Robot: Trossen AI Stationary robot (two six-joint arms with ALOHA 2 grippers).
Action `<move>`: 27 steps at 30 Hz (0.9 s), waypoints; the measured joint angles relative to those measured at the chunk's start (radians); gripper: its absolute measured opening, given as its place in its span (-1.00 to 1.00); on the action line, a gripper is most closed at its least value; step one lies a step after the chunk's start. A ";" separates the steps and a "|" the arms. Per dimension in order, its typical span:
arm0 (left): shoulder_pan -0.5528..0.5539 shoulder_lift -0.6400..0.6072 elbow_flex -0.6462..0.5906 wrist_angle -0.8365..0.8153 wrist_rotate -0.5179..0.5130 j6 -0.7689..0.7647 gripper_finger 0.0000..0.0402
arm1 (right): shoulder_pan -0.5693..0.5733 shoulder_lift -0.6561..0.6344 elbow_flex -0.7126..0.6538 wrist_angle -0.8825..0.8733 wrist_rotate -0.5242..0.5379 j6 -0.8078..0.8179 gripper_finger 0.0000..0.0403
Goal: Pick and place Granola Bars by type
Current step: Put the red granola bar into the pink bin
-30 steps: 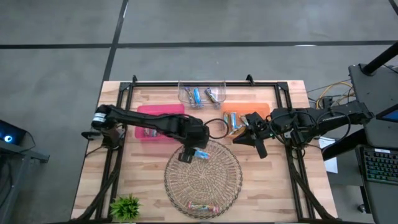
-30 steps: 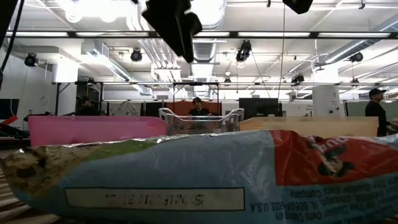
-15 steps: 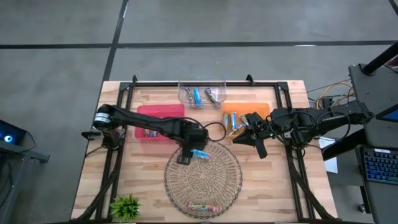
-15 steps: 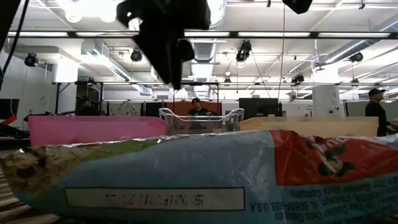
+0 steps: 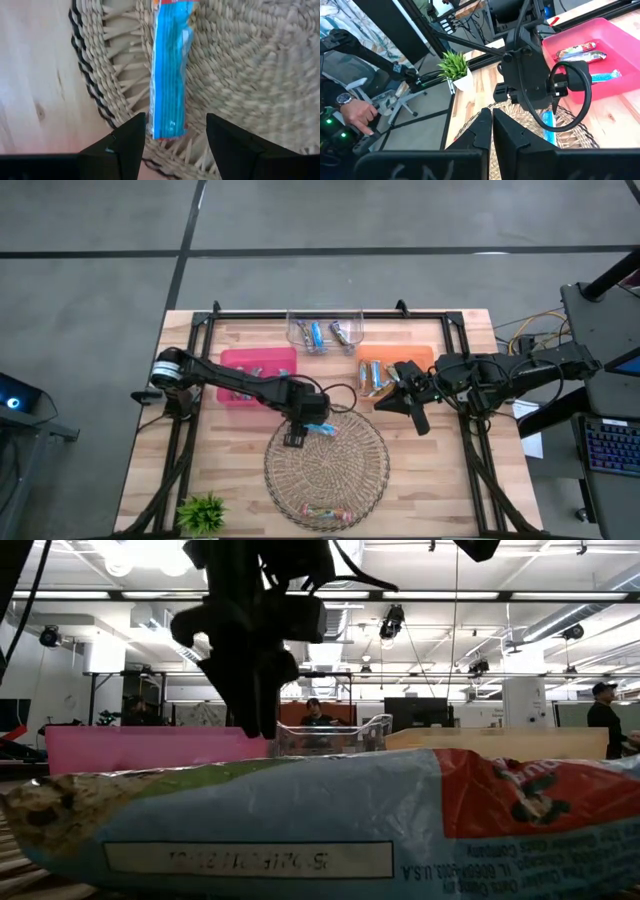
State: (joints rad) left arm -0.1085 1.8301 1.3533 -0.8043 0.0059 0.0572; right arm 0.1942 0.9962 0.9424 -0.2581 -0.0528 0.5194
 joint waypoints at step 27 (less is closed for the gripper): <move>0.002 0.003 -0.116 0.161 -0.004 -0.029 -0.05 | 0.000 0.000 0.000 -0.002 0.003 0.001 -0.96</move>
State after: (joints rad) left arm -0.1067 1.8336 1.2373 -0.6429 0.0021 0.0280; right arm 0.1940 0.9964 0.9424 -0.2596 -0.0494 0.5203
